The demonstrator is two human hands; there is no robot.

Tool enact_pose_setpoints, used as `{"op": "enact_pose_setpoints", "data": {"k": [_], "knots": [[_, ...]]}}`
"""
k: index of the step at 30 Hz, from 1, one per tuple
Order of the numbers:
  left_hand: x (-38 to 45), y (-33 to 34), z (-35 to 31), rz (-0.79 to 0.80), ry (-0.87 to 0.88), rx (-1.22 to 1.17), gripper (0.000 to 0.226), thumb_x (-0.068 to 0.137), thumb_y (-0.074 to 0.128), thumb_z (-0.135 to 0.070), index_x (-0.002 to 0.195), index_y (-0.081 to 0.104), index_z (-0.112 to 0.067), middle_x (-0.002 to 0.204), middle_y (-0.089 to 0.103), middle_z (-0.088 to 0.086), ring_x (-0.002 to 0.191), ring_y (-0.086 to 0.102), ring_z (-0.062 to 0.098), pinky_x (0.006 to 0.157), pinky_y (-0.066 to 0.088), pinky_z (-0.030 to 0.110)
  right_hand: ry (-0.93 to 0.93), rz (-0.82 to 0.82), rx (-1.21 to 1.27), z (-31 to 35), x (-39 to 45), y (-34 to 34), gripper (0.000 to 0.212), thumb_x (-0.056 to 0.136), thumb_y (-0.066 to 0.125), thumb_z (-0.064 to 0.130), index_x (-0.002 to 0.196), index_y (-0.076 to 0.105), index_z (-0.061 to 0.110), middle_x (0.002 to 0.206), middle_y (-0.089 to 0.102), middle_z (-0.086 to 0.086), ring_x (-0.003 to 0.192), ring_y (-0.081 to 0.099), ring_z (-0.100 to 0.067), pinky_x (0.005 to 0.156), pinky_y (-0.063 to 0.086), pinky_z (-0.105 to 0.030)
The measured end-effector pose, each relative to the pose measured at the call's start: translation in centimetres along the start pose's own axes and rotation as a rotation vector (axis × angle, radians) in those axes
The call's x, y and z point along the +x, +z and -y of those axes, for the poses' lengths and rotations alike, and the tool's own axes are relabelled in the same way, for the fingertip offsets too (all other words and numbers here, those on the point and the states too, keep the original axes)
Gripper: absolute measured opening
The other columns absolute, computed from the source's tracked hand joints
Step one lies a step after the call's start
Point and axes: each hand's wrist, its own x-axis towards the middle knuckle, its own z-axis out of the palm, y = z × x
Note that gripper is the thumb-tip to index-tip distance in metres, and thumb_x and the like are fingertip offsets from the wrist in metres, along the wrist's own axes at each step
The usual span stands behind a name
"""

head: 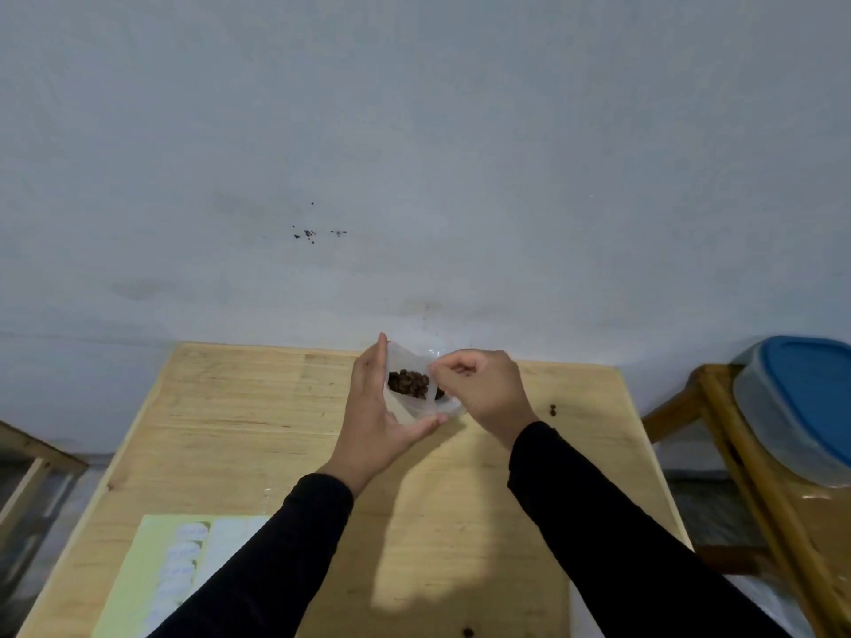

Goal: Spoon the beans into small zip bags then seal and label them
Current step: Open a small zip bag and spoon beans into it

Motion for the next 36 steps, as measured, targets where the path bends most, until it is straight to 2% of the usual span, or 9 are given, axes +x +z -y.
{"op": "enact_pose_setpoints", "data": {"k": [2,4,7,9,14,18,22,29,36], "knots": [[-0.5,-0.8,0.0,0.005,-0.028,-0.03,0.125,0.056,0.079,-0.061,0.151,0.009,-0.022,0.139,0.027,-0.006,0.129,0.025,-0.003,0.105,0.02,0.007,-0.034,-0.002,-0.104,0.8,-0.1,0.5,0.01,0.082,0.07,0.017,0.082,0.075,0.008,0.074,0.071,0.006,0.063,0.06,0.005,0.065,0.048,-0.01],[-0.8,-1.8,0.3,-0.028,-0.046,-0.038,0.115,0.059,0.078,-0.057,0.15,0.015,-0.026,0.138,0.031,-0.007,0.128,0.028,-0.002,0.102,0.021,0.007,-0.054,0.005,-0.149,1.6,-0.3,0.8,0.01,0.082,0.069,0.018,0.081,0.074,0.009,0.075,0.071,0.004,0.065,0.062,0.0,0.065,0.048,-0.012],[-1.1,-3.4,0.2,-0.102,-0.022,-0.042,0.08,0.072,0.077,-0.04,0.139,0.036,-0.028,0.133,0.043,-0.005,0.118,0.037,-0.007,0.097,0.024,0.0,-0.101,0.021,-0.245,2.6,-0.8,1.4,0.009,0.081,0.068,0.018,0.079,0.074,0.012,0.074,0.072,0.002,0.066,0.063,-0.006,0.065,0.049,-0.016],[-1.3,-4.4,-0.1,-0.124,0.006,-0.063,0.064,0.073,0.074,-0.048,0.128,0.044,-0.032,0.128,0.049,-0.007,0.117,0.04,-0.01,0.095,0.026,0.0,-0.155,0.033,-0.338,3.4,-1.2,2.0,0.009,0.082,0.067,0.017,0.078,0.075,0.013,0.075,0.072,0.002,0.067,0.062,-0.008,0.066,0.05,-0.017],[-1.9,-6.0,-0.9,-0.223,-0.003,-0.217,0.015,0.083,0.065,-0.038,0.091,0.053,-0.044,0.098,0.064,-0.016,0.1,0.06,0.006,0.089,0.044,0.022,-0.17,0.027,-0.352,4.8,-2.0,2.7,0.009,0.082,0.067,0.019,0.076,0.073,0.019,0.078,0.071,0.005,0.072,0.063,-0.007,0.065,0.048,-0.011],[-2.0,-7.1,-1.3,-0.28,-0.069,-0.342,0.018,0.088,0.064,-0.015,0.079,0.058,-0.029,0.075,0.062,-0.014,0.073,0.058,0.005,0.071,0.045,0.019,-0.095,0.012,-0.047,4.6,-3.6,3.0,0.007,0.083,0.069,0.025,0.088,0.073,0.025,0.086,0.072,0.007,0.083,0.065,-0.004,0.067,0.052,-0.015],[-2.0,-7.6,-1.8,-0.345,-0.153,-0.459,0.013,0.088,0.064,-0.013,0.082,0.061,-0.024,0.078,0.064,-0.01,0.07,0.057,0.0,0.067,0.045,0.013,-0.15,-0.046,0.2,3.4,-5.5,3.7,0.03,0.083,0.069,0.009,0.104,0.064,0.029,0.092,0.064,-0.001,0.088,0.062,-0.005,0.082,0.052,-0.018],[-2.8,-8.3,-2.7,-0.269,-0.128,-0.455,0.024,0.09,0.063,-0.014,0.098,0.053,-0.034,0.08,0.068,-0.002,0.074,0.065,0.005,0.069,0.047,0.011,-0.275,-0.193,0.077,3.3,-6.1,4.2,0.021,0.085,0.065,0.003,0.088,0.066,0.024,0.085,0.066,0.007,0.083,0.061,-0.007,0.08,0.05,-0.019],[-2.8,-9.4,-2.1,-0.058,-0.059,-0.286,0.022,0.085,0.067,-0.009,0.08,0.07,-0.031,0.081,0.07,-0.016,0.077,0.062,0.004,0.072,0.048,0.014,-0.11,-0.117,0.107,3.0,-6.4,3.6,0.019,0.082,0.068,0.004,0.081,0.074,0.022,0.085,0.073,0.01,0.084,0.066,0.002,0.078,0.049,-0.013]]}}
